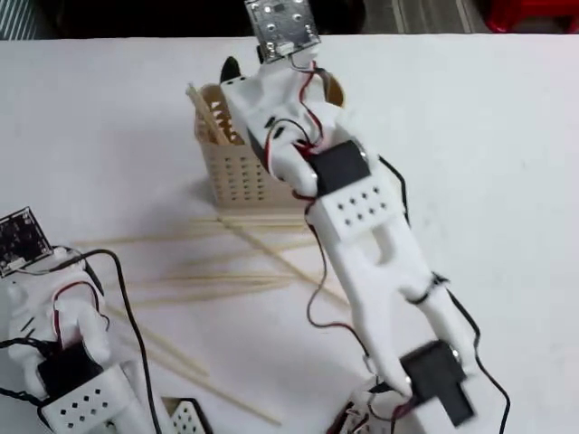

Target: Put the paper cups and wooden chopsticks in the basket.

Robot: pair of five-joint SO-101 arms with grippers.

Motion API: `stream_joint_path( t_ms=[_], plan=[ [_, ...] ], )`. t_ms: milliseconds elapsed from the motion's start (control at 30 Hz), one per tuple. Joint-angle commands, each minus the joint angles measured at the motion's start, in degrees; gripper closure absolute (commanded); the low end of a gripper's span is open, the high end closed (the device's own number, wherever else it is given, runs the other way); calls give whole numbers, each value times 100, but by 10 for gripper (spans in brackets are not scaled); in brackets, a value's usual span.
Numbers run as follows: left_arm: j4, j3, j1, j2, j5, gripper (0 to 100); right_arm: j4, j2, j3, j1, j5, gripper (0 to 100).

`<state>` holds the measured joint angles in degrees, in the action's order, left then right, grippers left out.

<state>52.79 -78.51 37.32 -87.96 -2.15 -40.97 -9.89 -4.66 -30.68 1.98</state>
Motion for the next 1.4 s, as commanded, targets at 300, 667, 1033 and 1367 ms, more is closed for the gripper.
stream_joint_path(
  t_ms=[300,667,1033,1367],
  plan=[
    [-273,141,-180,-48,-448,969,-2756,-2035,-53,57,9,981],
    [985,1486,-1886,-22,-1916,973,-4866,-2202,422,1341,9,981],
    [2453,2875,-3459,1007,-3042,967,-2826,-2853,3262,2510,-149,981],
    [3077,3420,-4875,2905,-4870,775,-1305,-3116,4440,3398,-949,980]
  ],
)
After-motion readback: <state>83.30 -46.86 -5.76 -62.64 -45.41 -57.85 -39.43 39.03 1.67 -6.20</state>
